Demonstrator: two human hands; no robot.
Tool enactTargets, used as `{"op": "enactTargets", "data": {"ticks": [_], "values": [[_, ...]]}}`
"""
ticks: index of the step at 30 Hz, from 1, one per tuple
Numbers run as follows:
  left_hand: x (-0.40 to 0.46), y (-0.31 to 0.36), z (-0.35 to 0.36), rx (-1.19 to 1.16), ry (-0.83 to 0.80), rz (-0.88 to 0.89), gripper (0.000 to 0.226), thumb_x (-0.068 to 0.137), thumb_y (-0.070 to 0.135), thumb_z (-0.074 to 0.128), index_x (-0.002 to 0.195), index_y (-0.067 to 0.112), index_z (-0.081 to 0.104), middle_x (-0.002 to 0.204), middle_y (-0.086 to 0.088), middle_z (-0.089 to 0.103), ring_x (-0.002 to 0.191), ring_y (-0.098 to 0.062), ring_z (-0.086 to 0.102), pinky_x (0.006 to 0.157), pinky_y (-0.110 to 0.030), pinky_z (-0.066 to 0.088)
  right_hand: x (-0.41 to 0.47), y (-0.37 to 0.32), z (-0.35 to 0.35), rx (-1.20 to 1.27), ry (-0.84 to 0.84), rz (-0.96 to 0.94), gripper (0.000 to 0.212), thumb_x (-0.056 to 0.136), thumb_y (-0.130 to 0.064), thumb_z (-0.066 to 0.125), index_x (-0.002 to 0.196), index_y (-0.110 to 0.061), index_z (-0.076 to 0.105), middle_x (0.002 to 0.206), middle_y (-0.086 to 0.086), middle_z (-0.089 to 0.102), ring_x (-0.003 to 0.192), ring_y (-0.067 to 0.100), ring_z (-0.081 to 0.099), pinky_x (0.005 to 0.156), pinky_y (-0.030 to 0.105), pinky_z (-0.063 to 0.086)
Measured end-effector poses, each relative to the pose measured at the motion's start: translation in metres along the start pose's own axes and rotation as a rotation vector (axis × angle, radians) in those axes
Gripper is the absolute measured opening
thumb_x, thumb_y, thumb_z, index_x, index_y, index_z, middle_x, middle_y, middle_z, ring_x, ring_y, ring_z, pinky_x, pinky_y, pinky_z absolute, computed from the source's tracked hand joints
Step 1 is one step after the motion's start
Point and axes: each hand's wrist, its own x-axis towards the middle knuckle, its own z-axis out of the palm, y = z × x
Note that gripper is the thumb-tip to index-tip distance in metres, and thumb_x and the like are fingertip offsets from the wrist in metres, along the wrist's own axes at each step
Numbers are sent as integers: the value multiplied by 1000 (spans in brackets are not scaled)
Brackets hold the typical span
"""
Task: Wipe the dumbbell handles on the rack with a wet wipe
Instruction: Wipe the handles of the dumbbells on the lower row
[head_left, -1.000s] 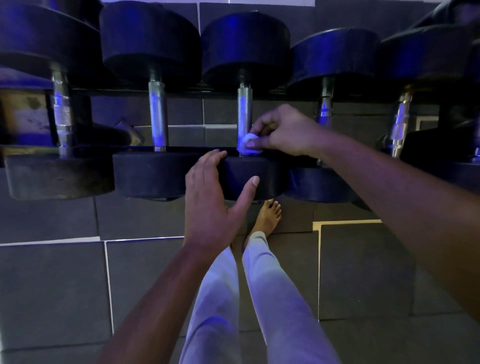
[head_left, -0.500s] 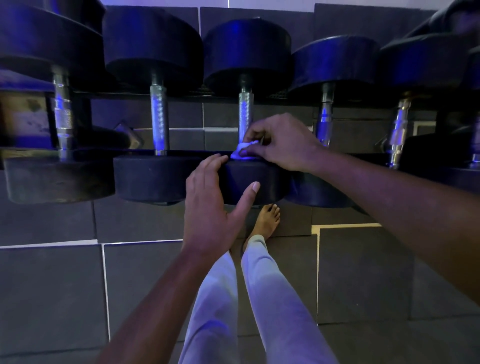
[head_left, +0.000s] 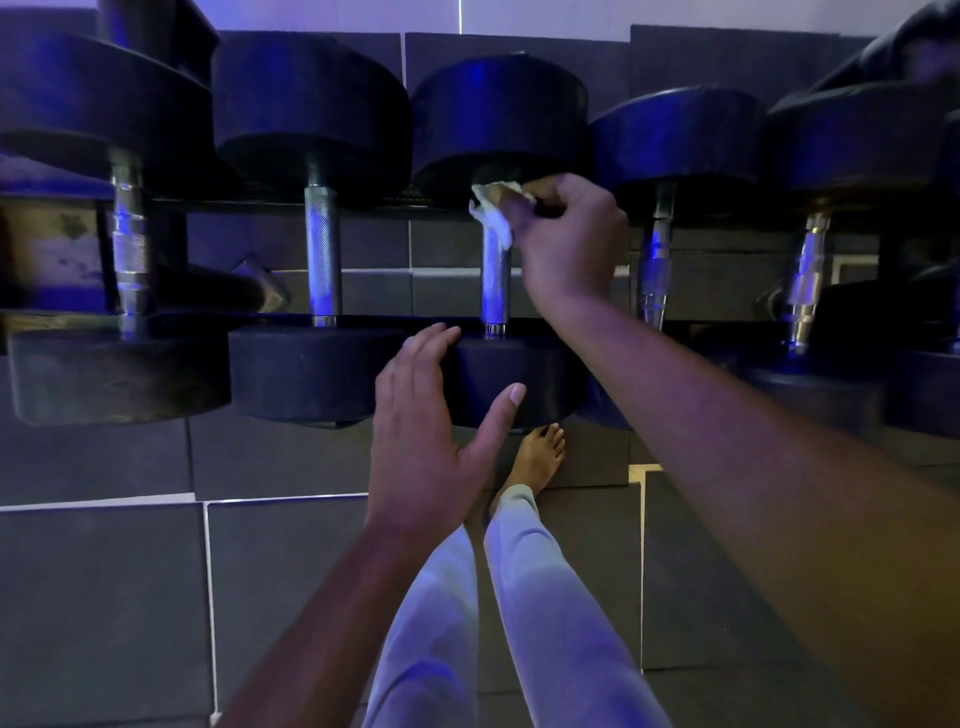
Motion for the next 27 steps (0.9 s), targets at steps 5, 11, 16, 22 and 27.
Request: {"op": "enactTargets", "data": {"ticks": [5, 11, 16, 22, 27], "values": [[1, 0, 0, -8, -10, -13, 74, 99, 55, 75, 157, 15, 50, 161, 3, 49, 153, -19, 41, 127, -39, 33, -4, 5, 2, 122, -80, 114, 15, 84, -35, 81, 85, -20, 81, 69, -8, 74, 68, 11, 72, 67, 35, 60], [2, 1, -3, -29, -26, -31, 74, 99, 56, 75, 157, 17, 49, 162, 6, 48, 153, -16, 39, 127, -36, 33, -6, 5, -7, 160, -242, 130, 17, 88, -29, 84, 101, -18, 82, 76, -15, 72, 66, -6, 64, 69, 18, 53], [2, 1, -2, -32, -18, -20, 74, 99, 55, 75, 156, 17, 50, 161, 6, 48, 153, -17, 40, 127, -38, 33, -3, 0, -4, 196, -205, 244, 32, 69, -43, 96, 77, -18, 77, 71, -4, 77, 72, 18, 77, 73, 46, 65], [2, 1, -1, -28, -11, -13, 74, 99, 54, 76, 156, 15, 51, 161, 4, 49, 153, -21, 41, 127, -41, 34, -1, -15, 1, -139, -98, 147, 46, 66, -61, 91, 72, -23, 65, 71, -7, 71, 69, 14, 68, 61, 27, 47], [1, 1, 0, -32, -3, -18, 74, 99, 54, 75, 156, 15, 50, 162, 4, 49, 154, -22, 41, 127, -41, 34, -8, -23, 15, -247, -24, 166, 48, 68, -62, 86, 69, -20, 62, 82, 1, 76, 76, 27, 72, 59, 29, 45]]}}
